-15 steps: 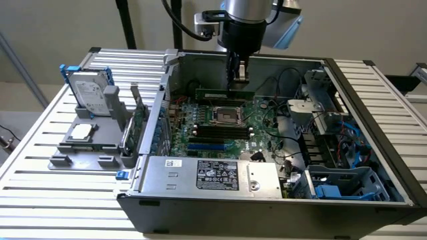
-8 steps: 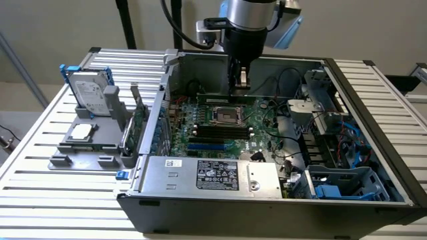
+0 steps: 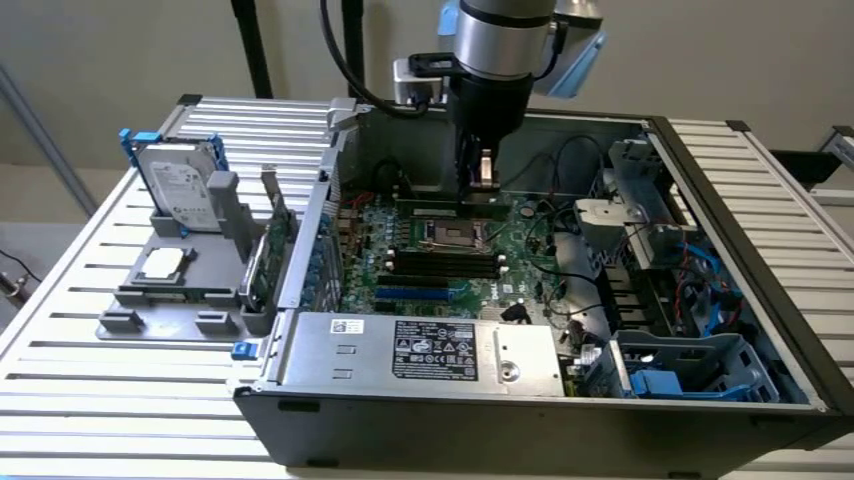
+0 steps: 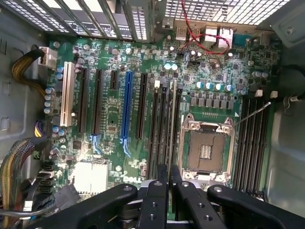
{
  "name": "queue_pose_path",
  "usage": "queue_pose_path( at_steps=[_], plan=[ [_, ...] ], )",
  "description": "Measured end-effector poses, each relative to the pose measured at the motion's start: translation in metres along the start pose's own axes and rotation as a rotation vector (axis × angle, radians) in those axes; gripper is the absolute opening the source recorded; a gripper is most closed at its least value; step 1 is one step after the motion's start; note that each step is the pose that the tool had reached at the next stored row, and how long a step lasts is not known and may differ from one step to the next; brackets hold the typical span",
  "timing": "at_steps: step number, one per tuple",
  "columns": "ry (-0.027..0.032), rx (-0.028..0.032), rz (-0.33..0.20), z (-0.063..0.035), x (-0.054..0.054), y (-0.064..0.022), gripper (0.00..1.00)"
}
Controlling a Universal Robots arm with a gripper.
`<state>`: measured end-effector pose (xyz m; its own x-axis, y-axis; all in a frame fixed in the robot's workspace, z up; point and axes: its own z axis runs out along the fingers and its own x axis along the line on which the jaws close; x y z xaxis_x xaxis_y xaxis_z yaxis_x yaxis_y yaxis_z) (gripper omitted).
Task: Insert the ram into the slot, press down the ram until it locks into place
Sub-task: 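Insert the ram into the slot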
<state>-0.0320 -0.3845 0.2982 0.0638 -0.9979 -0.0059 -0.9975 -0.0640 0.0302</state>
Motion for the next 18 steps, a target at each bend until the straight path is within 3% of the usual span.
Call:
queue_pose_path(
  at_steps=[5,18],
  plan=[
    [0.0067,-0.0004,0.001,0.0079,0.000,-0.0008,0.13],
    [0.0365,-0.0027,0.006,0.0223,0.000,-0.0016,0.13]
  ],
)
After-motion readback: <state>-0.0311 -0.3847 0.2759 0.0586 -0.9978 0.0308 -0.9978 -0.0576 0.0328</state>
